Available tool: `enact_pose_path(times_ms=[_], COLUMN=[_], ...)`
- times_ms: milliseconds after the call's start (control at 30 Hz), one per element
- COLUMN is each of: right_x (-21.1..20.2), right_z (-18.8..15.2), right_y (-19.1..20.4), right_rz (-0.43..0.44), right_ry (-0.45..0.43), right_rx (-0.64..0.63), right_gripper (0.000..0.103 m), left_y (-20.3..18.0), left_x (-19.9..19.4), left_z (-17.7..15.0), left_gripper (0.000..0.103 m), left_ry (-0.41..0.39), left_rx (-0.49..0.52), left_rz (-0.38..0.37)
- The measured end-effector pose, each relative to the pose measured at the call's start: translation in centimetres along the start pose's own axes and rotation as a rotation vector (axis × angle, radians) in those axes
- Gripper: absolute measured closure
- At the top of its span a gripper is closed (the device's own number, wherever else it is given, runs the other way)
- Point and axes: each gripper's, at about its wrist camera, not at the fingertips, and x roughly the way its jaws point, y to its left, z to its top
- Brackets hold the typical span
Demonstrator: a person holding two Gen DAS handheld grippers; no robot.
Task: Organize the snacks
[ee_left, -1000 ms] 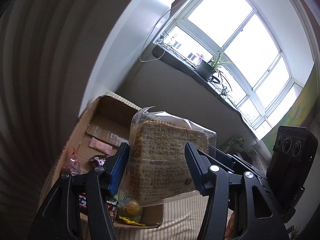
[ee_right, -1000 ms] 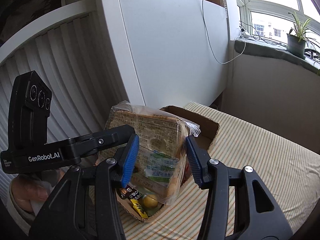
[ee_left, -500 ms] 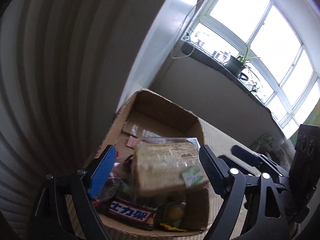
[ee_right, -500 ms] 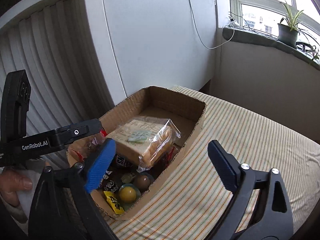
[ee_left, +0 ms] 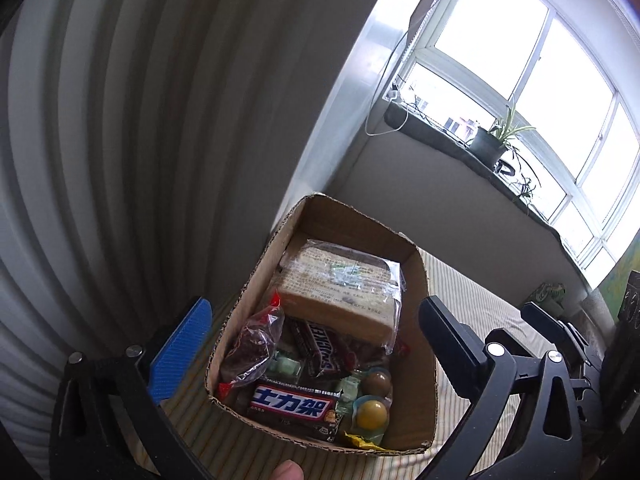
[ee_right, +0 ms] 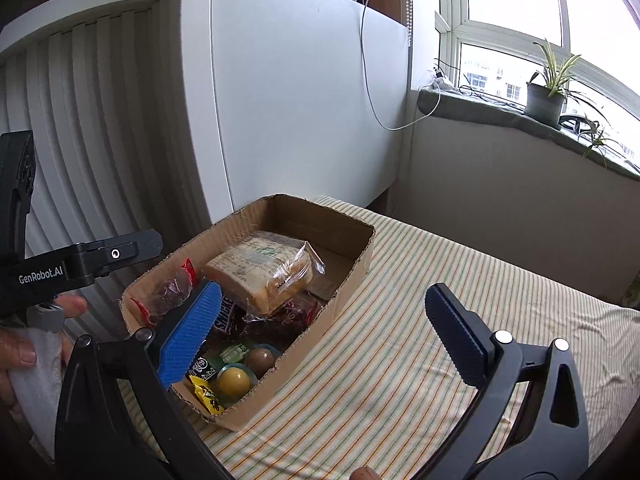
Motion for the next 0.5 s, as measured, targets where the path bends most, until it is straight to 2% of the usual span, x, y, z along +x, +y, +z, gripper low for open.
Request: enact_pose_path(times_ms=[167,267,400,500], right_x=[-1.0,-2.1,-4.1,-5.9], right_z=[-0.4,-1.1,-2.4,-4.0], right_y=[-0.5,-1.2,-3.3,-5.8], right_rz=[-0.047,-0.051,-0.077,-0.132], right_ry=[-0.004,-0.015,-0.035,-0.038], right_rx=[-0.003,0.009,0.045,0.091], right_gripper=[0.000,0.000,0.000,0.000], left_y=[-1.0,-2.2,-4.9,-7.7], left_x=[-0.5,-1.2,-1.3,-1.3], left_z=[-0.1,-0.3,-0.9,-1.8], left_gripper=[0.000,0.000,0.000,0.000], left_ry=[-0.024,-0.057,-0.056,-0.051], left_rx=[0.030,0.084,0.158,0.218], left_rz=[0.015,0.022,-0.003,-0.018])
